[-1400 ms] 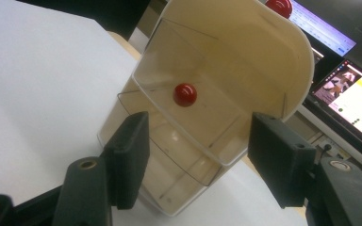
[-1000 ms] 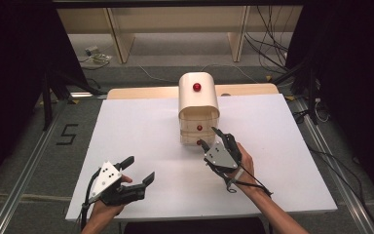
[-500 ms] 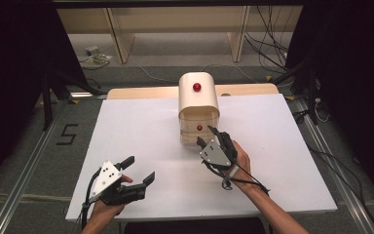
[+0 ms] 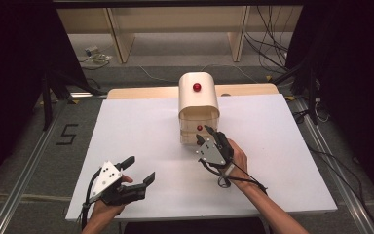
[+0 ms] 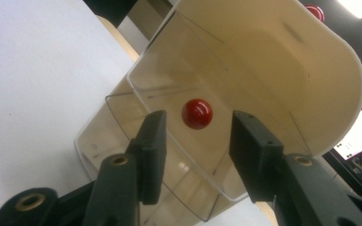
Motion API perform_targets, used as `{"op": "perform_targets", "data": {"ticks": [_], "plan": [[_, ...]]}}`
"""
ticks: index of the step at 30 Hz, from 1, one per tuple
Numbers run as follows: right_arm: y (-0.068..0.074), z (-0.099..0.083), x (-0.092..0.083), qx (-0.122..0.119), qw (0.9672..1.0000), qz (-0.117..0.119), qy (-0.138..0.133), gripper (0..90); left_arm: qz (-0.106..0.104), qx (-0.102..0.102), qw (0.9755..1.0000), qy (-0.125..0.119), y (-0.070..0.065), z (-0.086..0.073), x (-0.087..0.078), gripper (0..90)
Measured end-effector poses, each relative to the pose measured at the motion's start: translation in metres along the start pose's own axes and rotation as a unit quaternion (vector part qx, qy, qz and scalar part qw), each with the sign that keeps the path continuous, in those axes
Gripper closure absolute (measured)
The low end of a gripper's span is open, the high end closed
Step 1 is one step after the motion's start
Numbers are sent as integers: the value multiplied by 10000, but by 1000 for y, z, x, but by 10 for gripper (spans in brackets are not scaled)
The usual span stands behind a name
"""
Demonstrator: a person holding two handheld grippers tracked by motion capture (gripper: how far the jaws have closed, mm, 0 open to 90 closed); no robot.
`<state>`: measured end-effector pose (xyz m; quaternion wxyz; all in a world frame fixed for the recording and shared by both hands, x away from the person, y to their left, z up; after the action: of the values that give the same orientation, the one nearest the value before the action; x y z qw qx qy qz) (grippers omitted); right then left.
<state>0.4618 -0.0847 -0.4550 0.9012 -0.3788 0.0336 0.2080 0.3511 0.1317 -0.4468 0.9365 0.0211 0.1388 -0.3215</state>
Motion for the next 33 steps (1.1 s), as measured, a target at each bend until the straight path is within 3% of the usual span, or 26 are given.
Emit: {"op": "perform_targets", "data": {"ticks": [33], "plan": [[3, 4, 13, -27, 9998, -183, 123, 722, 6, 8, 10000, 21, -1, -1, 1, 157]]}}
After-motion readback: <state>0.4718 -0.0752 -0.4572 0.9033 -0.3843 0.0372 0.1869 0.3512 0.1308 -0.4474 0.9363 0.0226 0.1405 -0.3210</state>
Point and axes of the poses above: each handheld gripper's, and its own axes: x roughly forward along the jaws, z roughly out of its top, y roughly to its left, the point moved 8 cm from there along x, roughly forward along the jaws, and after that the axes turned 2 degrees about y, right-handed, at the moved point
